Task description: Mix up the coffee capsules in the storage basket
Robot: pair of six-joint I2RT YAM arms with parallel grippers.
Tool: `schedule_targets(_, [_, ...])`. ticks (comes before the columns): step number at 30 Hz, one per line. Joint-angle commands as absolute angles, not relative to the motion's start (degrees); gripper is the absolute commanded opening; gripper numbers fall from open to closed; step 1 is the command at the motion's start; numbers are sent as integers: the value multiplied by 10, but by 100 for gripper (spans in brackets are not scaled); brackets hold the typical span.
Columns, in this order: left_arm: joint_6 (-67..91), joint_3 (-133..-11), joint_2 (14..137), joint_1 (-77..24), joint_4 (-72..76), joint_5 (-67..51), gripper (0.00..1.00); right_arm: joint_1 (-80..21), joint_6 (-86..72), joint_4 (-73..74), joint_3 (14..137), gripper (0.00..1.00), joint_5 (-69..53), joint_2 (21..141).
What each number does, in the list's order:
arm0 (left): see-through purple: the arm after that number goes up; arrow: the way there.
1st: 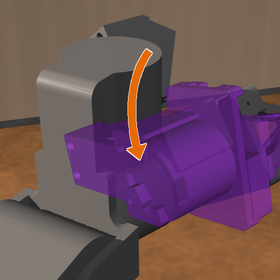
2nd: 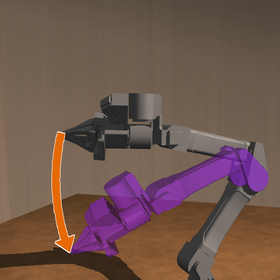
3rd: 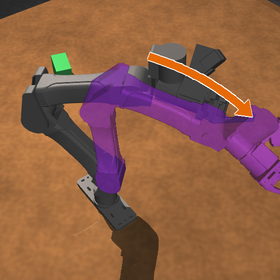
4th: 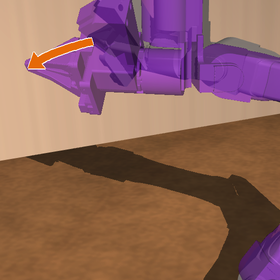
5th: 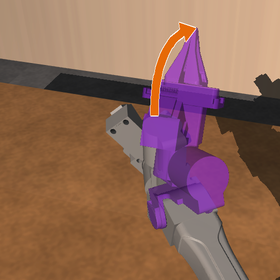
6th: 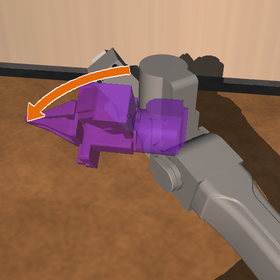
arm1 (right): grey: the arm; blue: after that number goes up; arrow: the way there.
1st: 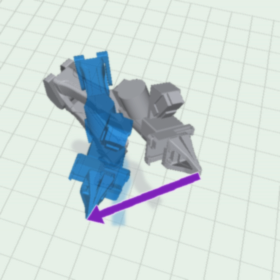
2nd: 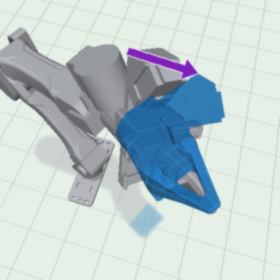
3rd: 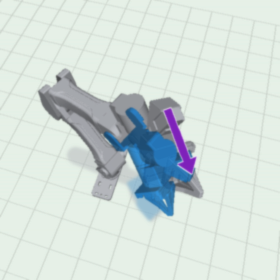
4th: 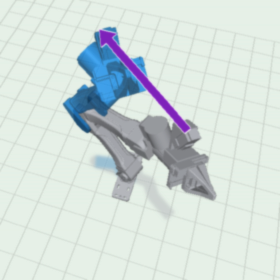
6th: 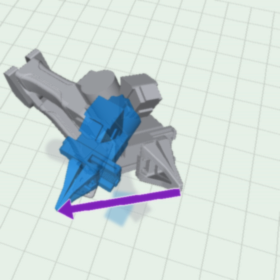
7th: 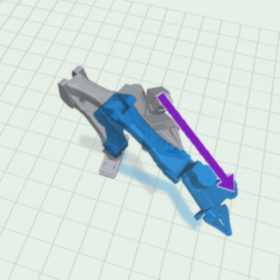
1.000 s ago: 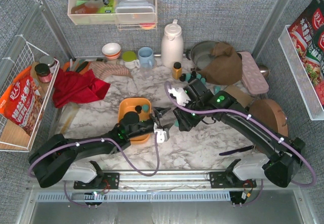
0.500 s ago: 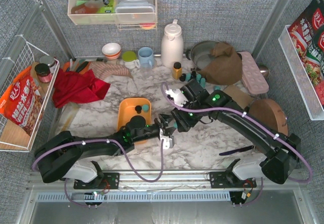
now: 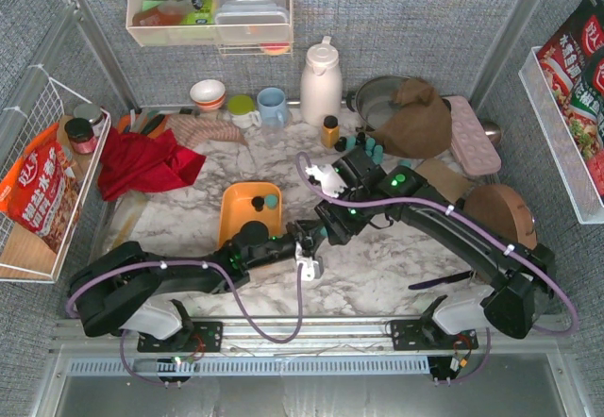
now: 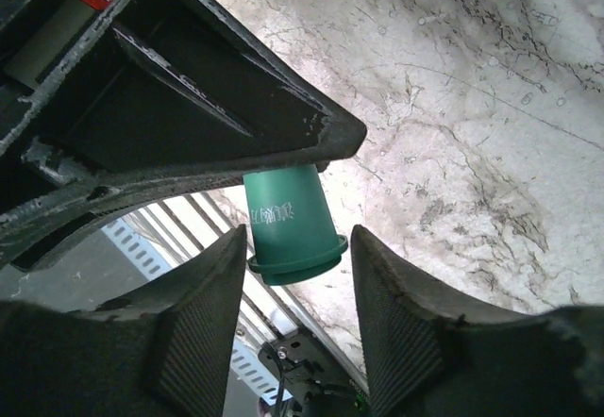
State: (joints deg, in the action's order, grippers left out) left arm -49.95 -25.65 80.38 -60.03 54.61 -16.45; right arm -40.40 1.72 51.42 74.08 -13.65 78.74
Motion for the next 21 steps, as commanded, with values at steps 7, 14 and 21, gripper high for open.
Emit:
schedule_targets(7, [-332,-161,852,-598,863,-69,22,-399,16,502,751,70,-93,756])
schedule_targets(14, [-174,-120,810,-586,852,143,23,-394,3,466,746,71,-27,685])
schedule_targets(21, [132,-179,633,-535,437,334,26,-383,-8,426,708,71,36,660])
